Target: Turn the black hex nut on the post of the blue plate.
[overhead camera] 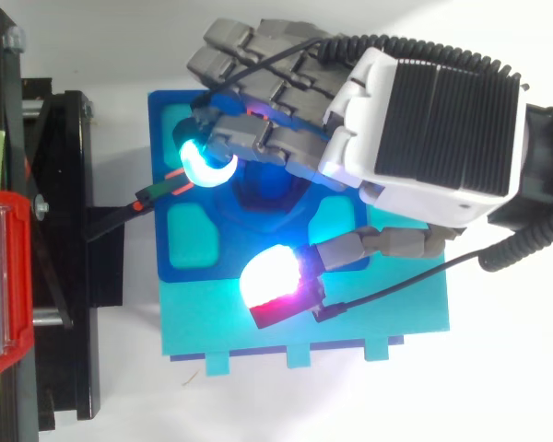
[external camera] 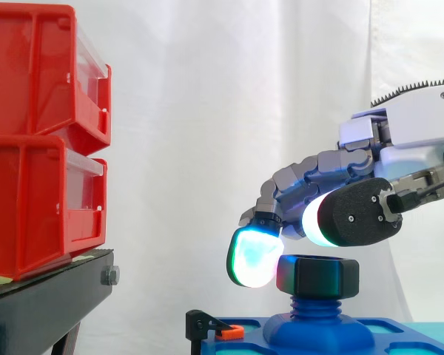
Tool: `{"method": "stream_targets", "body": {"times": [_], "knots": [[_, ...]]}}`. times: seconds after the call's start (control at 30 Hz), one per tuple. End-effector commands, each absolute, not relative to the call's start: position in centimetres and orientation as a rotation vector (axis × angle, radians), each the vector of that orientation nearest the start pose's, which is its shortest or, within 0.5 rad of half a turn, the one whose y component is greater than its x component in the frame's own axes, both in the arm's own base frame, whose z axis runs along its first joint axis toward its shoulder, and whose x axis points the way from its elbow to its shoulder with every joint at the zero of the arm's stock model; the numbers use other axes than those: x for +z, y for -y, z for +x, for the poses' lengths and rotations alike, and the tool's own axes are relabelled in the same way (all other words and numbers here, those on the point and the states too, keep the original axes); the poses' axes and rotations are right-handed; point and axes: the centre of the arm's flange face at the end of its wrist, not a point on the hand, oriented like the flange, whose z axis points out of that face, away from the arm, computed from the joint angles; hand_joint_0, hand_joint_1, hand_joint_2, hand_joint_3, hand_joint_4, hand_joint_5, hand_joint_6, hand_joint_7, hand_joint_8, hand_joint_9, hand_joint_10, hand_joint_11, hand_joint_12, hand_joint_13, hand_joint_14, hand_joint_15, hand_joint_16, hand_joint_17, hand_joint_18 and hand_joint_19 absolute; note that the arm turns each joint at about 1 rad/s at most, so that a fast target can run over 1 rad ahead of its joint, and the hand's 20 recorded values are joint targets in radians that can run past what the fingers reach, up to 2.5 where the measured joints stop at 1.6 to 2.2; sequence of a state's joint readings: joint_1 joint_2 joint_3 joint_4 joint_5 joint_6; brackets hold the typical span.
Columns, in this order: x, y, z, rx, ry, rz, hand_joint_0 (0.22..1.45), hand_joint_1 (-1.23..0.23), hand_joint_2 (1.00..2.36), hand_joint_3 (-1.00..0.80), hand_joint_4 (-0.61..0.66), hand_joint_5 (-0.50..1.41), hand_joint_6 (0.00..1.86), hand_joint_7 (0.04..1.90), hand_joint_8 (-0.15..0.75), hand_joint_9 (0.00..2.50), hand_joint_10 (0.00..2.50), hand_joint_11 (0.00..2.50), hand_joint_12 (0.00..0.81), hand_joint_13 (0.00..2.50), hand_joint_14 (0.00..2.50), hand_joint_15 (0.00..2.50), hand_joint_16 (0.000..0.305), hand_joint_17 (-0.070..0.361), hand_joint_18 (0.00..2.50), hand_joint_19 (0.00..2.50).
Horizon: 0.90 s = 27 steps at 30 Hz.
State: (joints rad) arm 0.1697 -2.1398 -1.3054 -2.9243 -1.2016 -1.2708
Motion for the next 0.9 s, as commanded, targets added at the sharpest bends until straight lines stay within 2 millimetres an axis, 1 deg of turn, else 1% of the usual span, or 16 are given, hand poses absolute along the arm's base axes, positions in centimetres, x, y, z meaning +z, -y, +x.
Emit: {"method": "stream_targets", "body": {"times": [0.0, 0.1, 0.4, 0.7, 0.73, 0.87], "knots": [[29.6, 5.6, 70.6, 0.056, -1.608, 0.382, 0.39, -0.35, 1.0, -0.5, 0.29, -0.2, 0.5, 0.98, 0.259, 0.2, 0.0, 0.02, 0.393, 0.2, 0.0, 0.03, 0.059, 0.132, 0.17, 0.17], [29.6, 5.9, 70.6, 0.065, -1.611, 0.373, 0.39, -0.35, 1.0, -0.5, 0.29, -0.2, 0.5, 0.98, 0.26, 0.21, 0.0, 0.02, 0.393, 0.2, 0.0, 0.04, 0.058, 0.132, 0.17, 0.17], [29.7, 5.8, 70.6, 0.079, -1.613, 0.361, 0.39, -0.35, 1.0, -0.5, 0.28, -0.2, 0.5, 0.98, 0.258, 0.2, 0.0, 0.02, 0.392, 0.2, 0.0, 0.03, 0.058, 0.131, 0.17, 0.17], [29.7, 6.5, 70.5, 0.082, -1.613, 0.358, 0.39, -0.34, 1.0, -0.5, 0.28, -0.2, 0.5, 0.98, 0.259, 0.2, 0.0, 0.02, 0.392, 0.2, 0.0, 0.04, 0.058, 0.131, 0.17, 0.17], [30.0, 6.4, 70.5, 0.085, -1.609, 0.356, 0.39, -0.34, 1.0, -0.5, 0.28, -0.2, 0.5, 0.98, 0.258, 0.21, 0.0, 0.02, 0.392, 0.2, 0.0, 0.04, 0.058, 0.131, 0.17, 0.17], [30.2, 6.6, 70.4, 0.086, -1.606, 0.356, 0.39, -0.34, 1.0, -0.5, 0.28, -0.2, 0.5, 0.99, 0.258, 0.2, 0.0, 0.01, 0.392, 0.2, 0.0, 0.04, 0.058, 0.131, 0.17, 0.17]]}}
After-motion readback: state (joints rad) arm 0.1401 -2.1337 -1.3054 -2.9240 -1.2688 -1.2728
